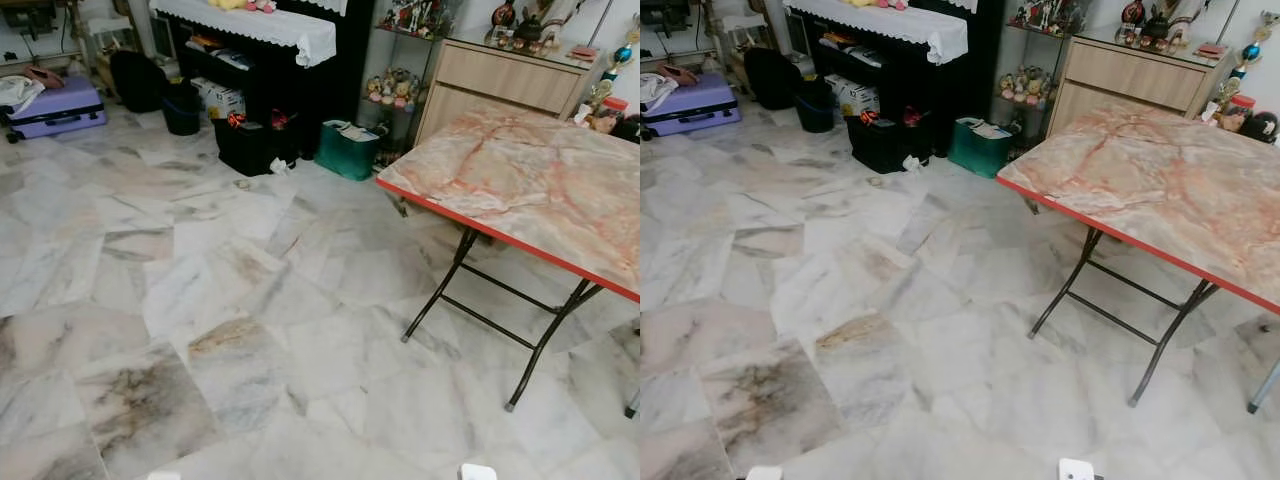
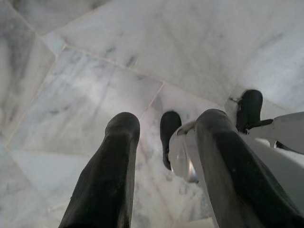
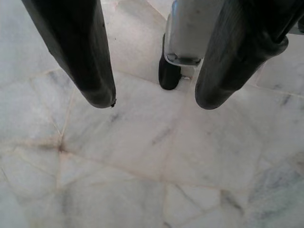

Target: Hang hanger

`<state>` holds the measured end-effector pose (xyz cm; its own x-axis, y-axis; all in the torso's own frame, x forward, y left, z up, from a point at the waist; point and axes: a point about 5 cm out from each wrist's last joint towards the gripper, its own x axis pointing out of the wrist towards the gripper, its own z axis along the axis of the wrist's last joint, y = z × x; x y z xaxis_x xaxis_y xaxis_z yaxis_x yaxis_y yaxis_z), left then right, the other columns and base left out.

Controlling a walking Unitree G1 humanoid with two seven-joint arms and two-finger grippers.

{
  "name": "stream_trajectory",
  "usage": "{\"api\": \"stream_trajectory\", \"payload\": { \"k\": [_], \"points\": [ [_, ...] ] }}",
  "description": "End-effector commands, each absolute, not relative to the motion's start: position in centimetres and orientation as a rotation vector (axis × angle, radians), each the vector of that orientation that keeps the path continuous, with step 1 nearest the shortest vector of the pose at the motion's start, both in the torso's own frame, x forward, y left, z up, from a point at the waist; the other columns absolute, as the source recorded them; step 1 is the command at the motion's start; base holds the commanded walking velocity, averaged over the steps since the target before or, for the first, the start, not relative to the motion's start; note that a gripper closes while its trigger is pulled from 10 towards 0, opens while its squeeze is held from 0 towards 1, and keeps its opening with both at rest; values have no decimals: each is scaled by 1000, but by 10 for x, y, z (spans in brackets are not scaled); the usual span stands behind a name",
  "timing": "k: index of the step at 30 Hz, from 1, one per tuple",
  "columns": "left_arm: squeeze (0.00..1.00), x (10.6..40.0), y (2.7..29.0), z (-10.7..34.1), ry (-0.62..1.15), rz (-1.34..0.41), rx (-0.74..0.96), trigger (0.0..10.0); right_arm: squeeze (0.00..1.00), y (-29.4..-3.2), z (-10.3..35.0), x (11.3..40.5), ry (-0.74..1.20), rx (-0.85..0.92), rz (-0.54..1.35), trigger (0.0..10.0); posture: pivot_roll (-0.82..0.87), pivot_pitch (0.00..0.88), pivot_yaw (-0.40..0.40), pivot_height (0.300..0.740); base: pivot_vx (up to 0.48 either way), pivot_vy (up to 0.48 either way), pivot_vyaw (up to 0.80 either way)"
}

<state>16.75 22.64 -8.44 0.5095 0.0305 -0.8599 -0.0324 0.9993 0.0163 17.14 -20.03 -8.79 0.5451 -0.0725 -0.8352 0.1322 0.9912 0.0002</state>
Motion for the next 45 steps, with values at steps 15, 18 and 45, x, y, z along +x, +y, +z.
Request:
{"api": "stream_trajectory", "payload": {
  "k": [15,18,45],
  "points": [
    [0,159,265,-76,971,183,58,10000,0,-286,-87,112,979,261,-654,10000,74,0,82,740,0,-336,0],
    [0,161,264,-76,969,177,64,10000,0,-288,-86,111,980,264,-662,10000,73,0,87,740,0,-336,0],
    [0,162,259,-77,983,121,93,10000,0,-284,-88,110,974,299,-686,10000,69,0,102,740,0,-337,-191]
  ]
}}
